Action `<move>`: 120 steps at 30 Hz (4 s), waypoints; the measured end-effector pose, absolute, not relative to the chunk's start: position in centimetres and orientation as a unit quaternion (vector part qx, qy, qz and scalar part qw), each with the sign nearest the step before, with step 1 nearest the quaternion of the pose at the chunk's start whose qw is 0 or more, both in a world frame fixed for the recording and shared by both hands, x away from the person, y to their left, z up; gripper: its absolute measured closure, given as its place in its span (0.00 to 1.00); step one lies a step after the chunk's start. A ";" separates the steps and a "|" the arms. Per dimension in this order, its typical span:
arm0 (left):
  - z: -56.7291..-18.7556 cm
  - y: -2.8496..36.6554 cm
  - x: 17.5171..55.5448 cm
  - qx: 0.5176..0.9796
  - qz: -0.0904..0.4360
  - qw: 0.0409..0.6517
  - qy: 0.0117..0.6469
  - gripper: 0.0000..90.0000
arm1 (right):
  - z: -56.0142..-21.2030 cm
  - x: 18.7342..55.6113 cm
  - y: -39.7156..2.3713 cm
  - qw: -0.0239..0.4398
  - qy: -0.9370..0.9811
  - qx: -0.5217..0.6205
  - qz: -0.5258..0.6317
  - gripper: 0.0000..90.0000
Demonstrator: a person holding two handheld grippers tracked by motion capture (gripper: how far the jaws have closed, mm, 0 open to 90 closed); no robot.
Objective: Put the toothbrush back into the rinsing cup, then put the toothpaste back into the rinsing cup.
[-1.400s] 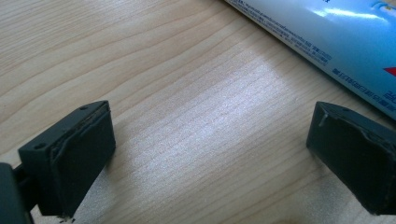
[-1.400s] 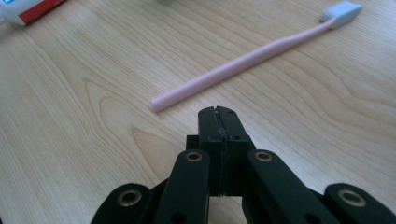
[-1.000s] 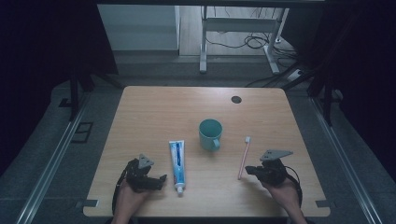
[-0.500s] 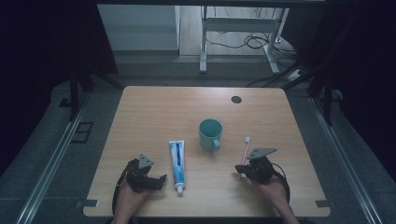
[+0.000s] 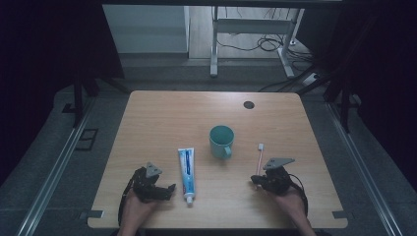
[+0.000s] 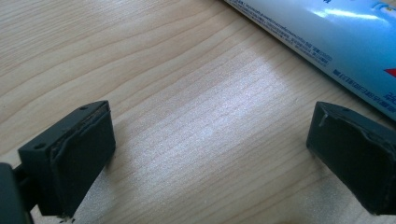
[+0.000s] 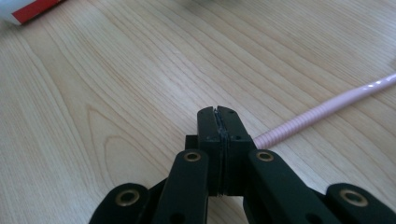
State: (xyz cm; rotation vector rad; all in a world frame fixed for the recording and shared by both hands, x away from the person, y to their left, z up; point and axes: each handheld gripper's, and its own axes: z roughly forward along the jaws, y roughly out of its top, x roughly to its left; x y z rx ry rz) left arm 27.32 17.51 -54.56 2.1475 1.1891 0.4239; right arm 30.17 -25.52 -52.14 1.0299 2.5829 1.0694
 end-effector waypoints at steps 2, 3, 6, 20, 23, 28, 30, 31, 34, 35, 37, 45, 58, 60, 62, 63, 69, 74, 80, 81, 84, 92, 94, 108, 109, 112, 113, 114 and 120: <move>-54.6 17.5 27.3 0.817 0.161 0.320 0.453 0.01 | -52.1 30.1 -25.8 0.082 0.863 0.347 0.358 0.98; -54.6 17.5 27.3 0.817 0.161 0.320 0.452 0.01 | -52.1 30.1 -26.0 0.082 0.863 0.347 0.357 0.98; -54.6 17.5 27.3 0.817 0.161 0.320 0.452 0.01 | -52.1 29.9 -26.5 0.085 0.861 0.354 0.356 0.97; -54.6 17.5 27.3 0.817 0.161 0.320 0.453 0.01 | -52.1 29.3 -28.6 0.090 0.857 0.366 0.351 0.95; -54.6 17.5 27.3 0.817 0.162 0.319 0.453 0.01 | -52.0 29.1 -29.2 0.092 0.855 0.371 0.350 0.95; -54.6 17.5 27.3 0.816 0.161 0.319 0.453 0.01 | -52.0 29.0 -30.0 0.093 0.852 0.380 0.348 0.94; -54.6 17.5 27.3 0.816 0.162 0.319 0.454 0.01 | -52.0 29.0 -30.2 0.094 0.852 0.381 0.347 0.93; -54.6 17.5 27.3 0.816 0.162 0.319 0.454 0.01 | -52.0 29.0 -30.4 0.096 0.852 0.381 0.346 0.93; -54.6 17.5 27.3 0.816 0.162 0.319 0.454 0.01 | -51.9 29.0 -30.8 0.099 0.851 0.385 0.344 0.92; -54.6 17.5 27.3 0.816 0.161 0.319 0.454 0.01 | -51.9 28.9 -30.9 0.099 0.850 0.387 0.343 0.92; -54.6 17.5 27.3 0.816 0.161 0.319 0.454 0.01 | -51.9 28.9 -31.2 0.101 0.850 0.388 0.342 0.92; -54.6 17.5 27.3 0.816 0.161 0.319 0.454 0.01 | -51.9 28.9 -32.3 0.107 0.846 0.397 0.339 0.92; -54.6 17.5 27.3 0.816 0.161 0.319 0.454 0.01 | -51.5 28.8 -32.5 0.110 0.845 0.399 0.340 0.83; -54.6 17.4 27.3 0.816 0.162 0.319 0.454 0.01 | -51.3 28.8 -32.5 0.110 0.843 0.402 0.341 0.79; -54.6 17.5 27.3 0.816 0.162 0.319 0.454 0.01 | -51.1 28.9 -32.5 0.111 0.841 0.404 0.341 0.74; -54.6 17.5 27.3 0.816 0.162 0.319 0.454 0.01 | -51.0 28.9 -32.5 0.111 0.842 0.405 0.339 0.72; -54.6 17.5 27.3 0.816 0.162 0.319 0.454 0.01 | -50.6 29.3 -32.5 0.116 0.843 0.410 0.328 0.62; -54.6 17.4 27.3 0.816 0.161 0.319 0.455 0.01 | -50.1 29.7 -32.2 0.120 0.848 0.411 0.312 0.61; -54.6 17.4 27.4 0.815 0.161 0.320 0.457 0.01 | -49.6 30.5 -31.8 0.119 0.858 0.406 0.293 0.57; -54.6 17.4 27.4 0.815 0.161 0.320 0.457 0.01 | -49.5 30.7 -31.7 0.120 0.858 0.406 0.291 0.55; -54.6 17.4 27.4 0.814 0.161 0.320 0.457 0.01 | -49.3 31.4 -31.4 0.107 0.862 0.409 0.280 0.49; -54.5 17.4 27.4 0.815 0.160 0.319 0.457 0.01 | -49.1 33.0 -30.7 0.097 0.870 0.418 0.243 0.37; -54.5 17.4 27.4 0.815 0.160 0.319 0.457 0.01 | -49.1 33.3 -30.5 0.098 0.874 0.416 0.233 0.39; -54.5 17.4 27.3 0.815 0.161 0.319 0.457 0.01 | -49.4 36.0 -29.0 0.064 0.887 0.429 0.160 0.52; -54.5 17.4 27.4 0.815 0.160 0.319 0.456 0.01 | -49.5 36.4 -28.7 0.058 0.890 0.427 0.147 0.55; -54.5 17.4 27.4 0.815 0.160 0.319 0.456 0.01 | -49.6 36.9 -28.2 0.053 0.894 0.426 0.128 0.59; -54.5 17.4 27.4 0.815 0.160 0.319 0.456 0.01 | -49.6 37.1 -28.1 0.051 0.895 0.425 0.123 0.60; -54.5 17.4 27.4 0.815 0.160 0.319 0.456 0.01 | -49.5 37.3 -27.9 0.050 0.897 0.424 0.118 0.61; -54.5 17.4 27.4 0.815 0.160 0.319 0.456 0.01 | -49.3 38.2 -27.0 0.040 0.901 0.422 0.090 0.68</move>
